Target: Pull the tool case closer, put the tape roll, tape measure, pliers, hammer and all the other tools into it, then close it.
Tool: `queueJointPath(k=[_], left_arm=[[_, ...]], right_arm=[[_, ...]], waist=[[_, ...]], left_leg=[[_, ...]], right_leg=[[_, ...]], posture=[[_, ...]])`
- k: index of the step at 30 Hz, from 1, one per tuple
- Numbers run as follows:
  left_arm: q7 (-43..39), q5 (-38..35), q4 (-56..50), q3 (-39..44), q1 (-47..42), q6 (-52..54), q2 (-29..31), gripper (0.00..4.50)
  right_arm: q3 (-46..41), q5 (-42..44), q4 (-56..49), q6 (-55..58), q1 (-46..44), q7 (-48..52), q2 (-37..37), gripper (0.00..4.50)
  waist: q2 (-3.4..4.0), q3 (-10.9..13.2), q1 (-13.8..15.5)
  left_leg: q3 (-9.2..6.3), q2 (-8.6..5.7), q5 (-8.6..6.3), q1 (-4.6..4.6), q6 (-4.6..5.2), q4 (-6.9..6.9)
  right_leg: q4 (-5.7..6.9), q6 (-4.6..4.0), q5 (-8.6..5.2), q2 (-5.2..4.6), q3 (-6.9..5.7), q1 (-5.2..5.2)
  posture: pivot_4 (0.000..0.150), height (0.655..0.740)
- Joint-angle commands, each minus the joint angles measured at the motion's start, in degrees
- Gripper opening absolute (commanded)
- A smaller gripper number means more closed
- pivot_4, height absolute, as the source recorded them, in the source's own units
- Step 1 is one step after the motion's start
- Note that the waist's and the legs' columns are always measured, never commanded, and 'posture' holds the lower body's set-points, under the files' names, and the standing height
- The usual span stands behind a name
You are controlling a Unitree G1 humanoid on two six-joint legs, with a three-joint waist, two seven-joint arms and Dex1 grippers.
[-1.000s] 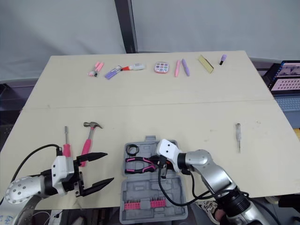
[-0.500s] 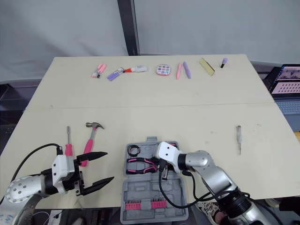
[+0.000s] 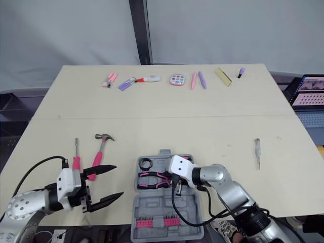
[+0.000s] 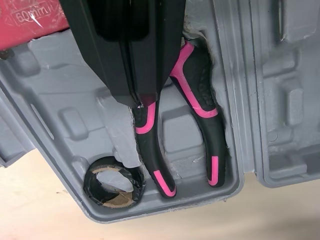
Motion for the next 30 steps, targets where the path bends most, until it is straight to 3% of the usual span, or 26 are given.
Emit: queueJointPath(k=[1,8,12,26,30], left_arm=[[0.1,0.0,-1.7,0.0,0.6,-0.9,-0.3,4.50],[0.2,0.0,-1.7,-0.2,0.5,-0.9,-0.3,4.50],[0.3,0.0,-1.8,-0.2,0.4,-0.7,-0.3,4.50],[0.7,0.0,-1.7,-0.6,-0.1,-0.6,-0.2,4.50],[0.7,0.1,-1.5,-0.6,-0.1,-0.8,-0.1,4.50]], right_arm=[[3.8,-5.4,8.1,4.2,4.1,-0.9,-2.3,0.04],[5.3,-6.1,9.8,6.5,5.1,-0.6,-3.0,0.04],[5.8,-6.5,10.7,7.5,5.2,-0.6,-2.9,0.04],[6.5,-6.4,13.9,8.3,5.9,-0.8,-1.0,0.04],[6.7,-6.6,15.4,8.2,6.1,-1.0,-0.5,0.04]], waist=[[0.01,-0.1,0.0],[0.17,-0.7,0.1],[0.18,-0.7,0.1],[0.01,-1.2,-0.1],[0.07,-1.2,-0.1]], left_leg=[[-0.01,0.00,-0.01,0.00,0.00,-0.01],[-0.03,-0.02,-0.03,0.12,0.05,-0.12],[-0.12,-0.03,-0.19,0.80,0.13,-0.33],[-0.05,0.00,-0.26,1.15,0.18,-0.65],[0.00,0.17,-0.28,1.82,0.15,-1.08]], right_leg=[[-0.01,0.00,0.00,0.00,0.01,0.01],[-0.21,-0.01,-0.01,0.00,0.06,0.15],[-0.64,-0.23,-0.12,0.02,0.08,1.02],[-0.74,-0.31,-0.17,0.03,0.51,1.17],[-1.39,-0.42,-0.23,0.07,0.52,2.01]], posture=[[0.150,0.7400],[0.150,0.7400],[0.150,0.7400],[0.150,0.7400],[0.150,0.7400]])
